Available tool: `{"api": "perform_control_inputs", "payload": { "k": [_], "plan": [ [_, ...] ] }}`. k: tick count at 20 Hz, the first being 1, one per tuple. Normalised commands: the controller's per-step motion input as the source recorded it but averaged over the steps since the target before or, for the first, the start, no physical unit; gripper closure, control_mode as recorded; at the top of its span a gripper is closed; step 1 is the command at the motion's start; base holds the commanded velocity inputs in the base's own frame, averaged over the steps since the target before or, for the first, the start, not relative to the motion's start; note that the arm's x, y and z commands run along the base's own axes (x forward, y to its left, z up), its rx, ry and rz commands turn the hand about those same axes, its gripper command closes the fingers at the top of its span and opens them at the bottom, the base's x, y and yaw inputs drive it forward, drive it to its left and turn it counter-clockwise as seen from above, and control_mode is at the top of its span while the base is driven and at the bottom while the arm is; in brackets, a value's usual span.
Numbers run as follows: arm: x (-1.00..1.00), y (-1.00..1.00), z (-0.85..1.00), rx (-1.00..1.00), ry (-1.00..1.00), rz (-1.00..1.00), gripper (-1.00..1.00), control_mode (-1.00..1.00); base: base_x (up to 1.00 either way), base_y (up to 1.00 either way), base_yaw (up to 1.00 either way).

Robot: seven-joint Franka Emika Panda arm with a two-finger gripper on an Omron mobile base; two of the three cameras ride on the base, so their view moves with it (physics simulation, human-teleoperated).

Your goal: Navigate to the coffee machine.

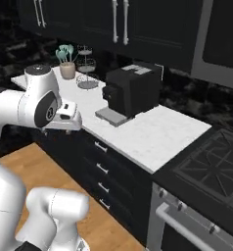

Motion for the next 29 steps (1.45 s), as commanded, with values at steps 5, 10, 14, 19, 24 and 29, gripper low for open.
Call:
{"api": "perform_control_inputs", "payload": {
  "k": [5,10,14,19,24,29],
  "plan": [
    [0.00,0.00,0.00,0.00,0.00,0.00,-1.00,1.00,0.99,0.60,-0.68],
    [0.00,0.00,0.00,0.00,0.00,0.00,-1.00,1.00,1.00,0.55,-0.67],
    [0.00,0.00,0.00,0.00,0.00,0.00,-1.00,1.00,1.00,0.59,-0.51],
    [0.00,0.00,0.00,0.00,0.00,0.00,-1.00,1.00,0.50,0.26,-0.25],
    [0.00,0.00,0.00,0.00,0.00,0.00,-1.00,1.00,0.00,0.00,0.00],
    [0.00,0.00,0.00,0.00,0.00,0.00,-1.00,1.00,0.00,0.00,0.00]
  ]
}}
